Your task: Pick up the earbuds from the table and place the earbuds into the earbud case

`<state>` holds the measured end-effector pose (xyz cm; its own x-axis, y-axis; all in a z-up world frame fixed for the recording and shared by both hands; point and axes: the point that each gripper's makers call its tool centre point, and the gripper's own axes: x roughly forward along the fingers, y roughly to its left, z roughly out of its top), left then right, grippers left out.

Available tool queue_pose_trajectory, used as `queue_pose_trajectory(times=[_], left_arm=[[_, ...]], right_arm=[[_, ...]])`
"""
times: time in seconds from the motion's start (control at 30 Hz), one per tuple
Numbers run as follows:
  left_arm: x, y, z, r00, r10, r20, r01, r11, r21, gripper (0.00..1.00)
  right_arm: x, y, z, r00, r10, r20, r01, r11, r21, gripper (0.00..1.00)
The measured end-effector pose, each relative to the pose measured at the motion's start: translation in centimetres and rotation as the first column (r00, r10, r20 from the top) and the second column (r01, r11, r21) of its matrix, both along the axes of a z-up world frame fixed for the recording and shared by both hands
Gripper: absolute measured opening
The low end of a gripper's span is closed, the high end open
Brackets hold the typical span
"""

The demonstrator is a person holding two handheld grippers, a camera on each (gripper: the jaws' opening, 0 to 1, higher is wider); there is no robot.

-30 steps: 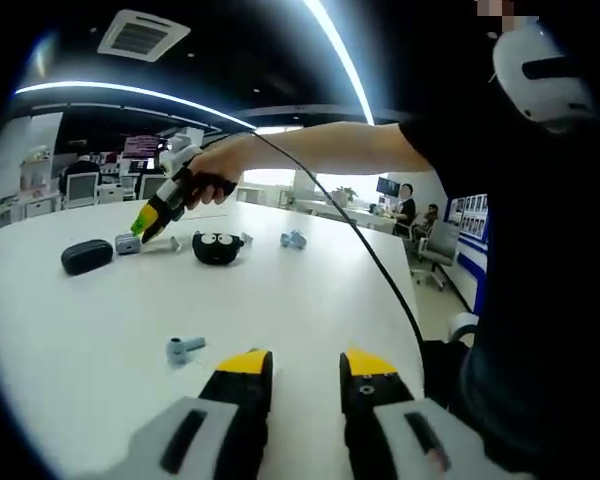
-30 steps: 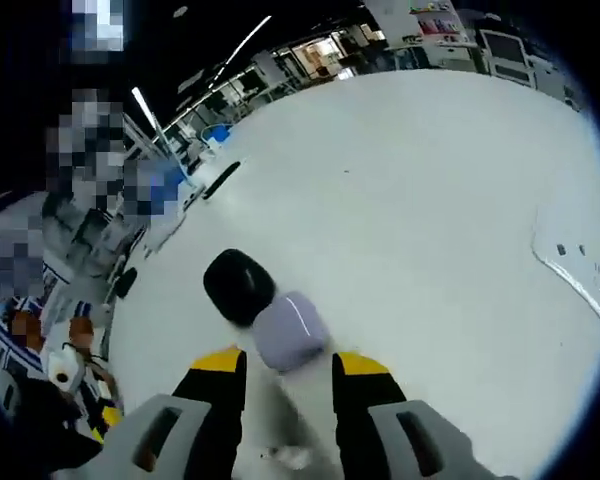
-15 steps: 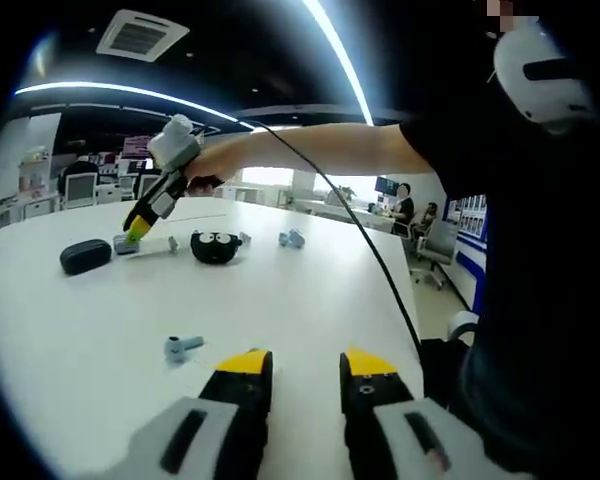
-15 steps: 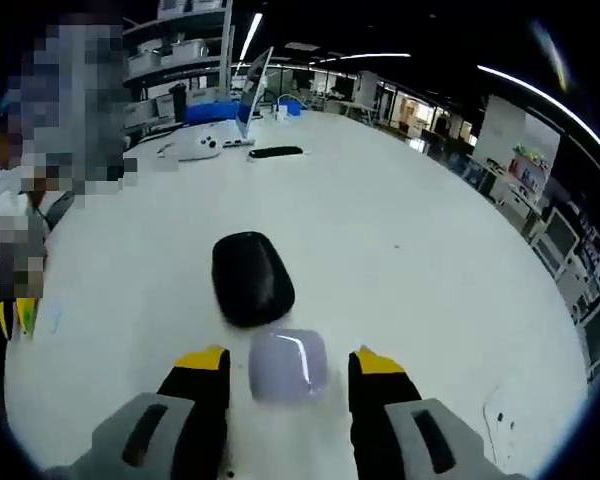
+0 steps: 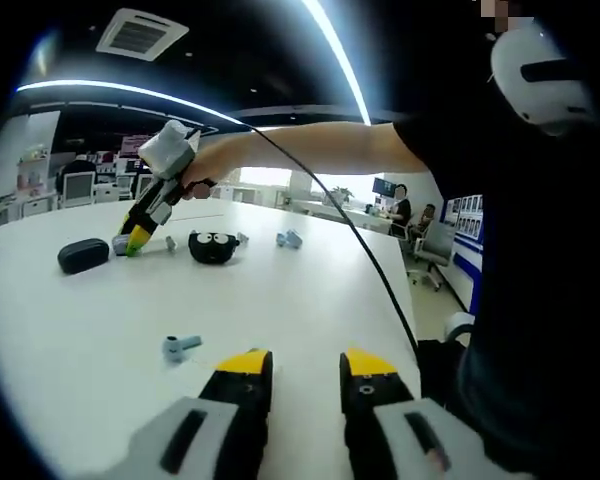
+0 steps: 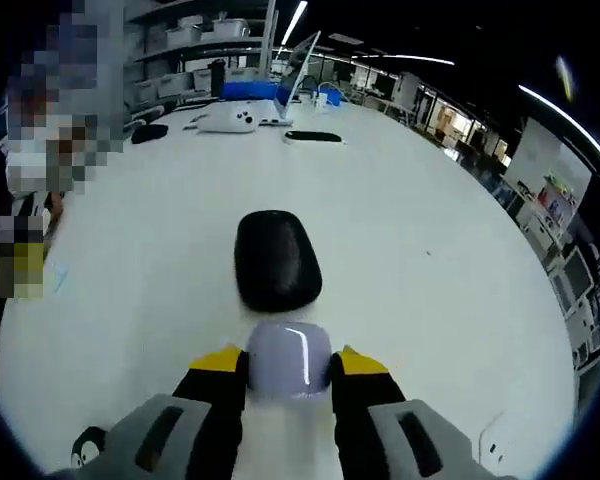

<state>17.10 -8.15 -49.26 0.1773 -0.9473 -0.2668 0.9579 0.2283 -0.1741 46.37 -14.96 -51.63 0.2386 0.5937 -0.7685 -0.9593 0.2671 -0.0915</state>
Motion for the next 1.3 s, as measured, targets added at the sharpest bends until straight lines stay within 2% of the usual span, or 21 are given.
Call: queue_pose_trajectory(times=[0.1,0.3,0.33,0.37,0.4,0.43,0.47,0.5,0.6,0.7,0.73,0.8,0.97,1.03,1.13,1.3], left_arm=[[0.0,0.0,0.0,1.0,-0.001,0.0,0.001,1.0,0.001,0.29],[-0.2,0.0,-0.1,1.0,-0.001,0.001,0.001,1.0,0.005,0.29],[-0.2,0.0,-0.1,1.0,0.0,0.001,0.0,1.0,0.005,0.29],[-0.2,0.0,-0.1,1.0,0.0,0.0,0.0,1.0,0.005,0.29],[-0.2,0.1,-0.1,1.0,0.0,-0.001,0.0,1.0,0.005,0.29],[-0.2,0.1,-0.1,1.0,0.001,-0.002,-0.001,1.0,0.006,0.29],[-0.2,0.1,-0.1,1.0,0.001,-0.003,-0.001,1.0,0.006,0.29],[-0.2,0.1,-0.1,1.0,0.001,-0.004,-0.001,1.0,0.006,0.29],[-0.2,0.2,-0.1,1.0,0.003,-0.005,-0.003,1.0,0.007,0.29],[-0.2,0.2,-0.1,1.0,0.006,-0.005,-0.006,1.0,0.006,0.3],[-0.2,0.3,-0.1,1.0,0.004,-0.005,-0.004,1.0,0.005,0.31],[-0.1,0.4,0.0,1.0,0.006,-0.012,-0.006,1.0,0.003,0.34],[0.3,0.4,0.0,1.0,0.025,-0.014,-0.025,1.0,0.005,0.37],[0.3,0.3,0.0,0.999,0.033,-0.01,-0.033,0.999,0.008,0.4],[0.0,0.1,-0.1,0.999,0.04,-0.005,-0.04,0.999,0.019,0.46],[-0.6,-0.4,-0.5,0.999,0.034,-0.011,-0.034,0.998,0.047,0.5]], right_arm=[[-0.5,0.0,0.0,0.998,0.067,-0.006,-0.067,0.998,0.0,0.33],[-0.4,0.0,0.0,0.997,0.079,0.006,-0.079,0.997,-0.003,0.33],[-0.3,-0.1,0.0,0.998,0.064,0.0,-0.064,0.998,-0.003,0.33],[-0.1,-0.3,0.0,1.0,0.011,-0.017,-0.011,1.0,-0.002,0.36],[0.1,-0.3,0.1,1.0,-0.016,-0.018,0.016,1.0,0.005,0.43],[0.0,-0.2,0.1,0.999,-0.03,-0.026,0.03,0.999,0.018,0.56],[-0.1,-0.1,0.2,0.999,-0.037,-0.039,0.038,0.999,0.036,0.63],[-0.4,0.1,0.7,0.997,-0.057,-0.056,0.061,0.995,0.073,0.65],[-0.6,-0.7,2.3,0.995,-0.094,-0.035,0.097,0.99,0.101,0.6],[-1.2,-1.5,4.1,0.989,-0.145,-0.022,0.147,0.976,0.159,0.63],[-1.9,-2.2,4.9,0.986,-0.166,-0.028,0.168,0.971,0.169,0.65],[-2.5,-2.9,6.1,0.982,-0.188,-0.005,0.185,0.961,0.205,0.67],[-5.7,-5.7,9.2,0.967,-0.25,0.051,0.224,0.929,0.296,0.7],[-8.1,-7.3,10.6,0.958,-0.277,0.071,0.239,0.912,0.333,0.72],[-10.7,-9.4,11.7,0.944,-0.317,0.095,0.264,0.895,0.359,0.74],[-15.4,-11.7,13.3,0.924,-0.371,0.094,0.295,0.847,0.443,0.74]])
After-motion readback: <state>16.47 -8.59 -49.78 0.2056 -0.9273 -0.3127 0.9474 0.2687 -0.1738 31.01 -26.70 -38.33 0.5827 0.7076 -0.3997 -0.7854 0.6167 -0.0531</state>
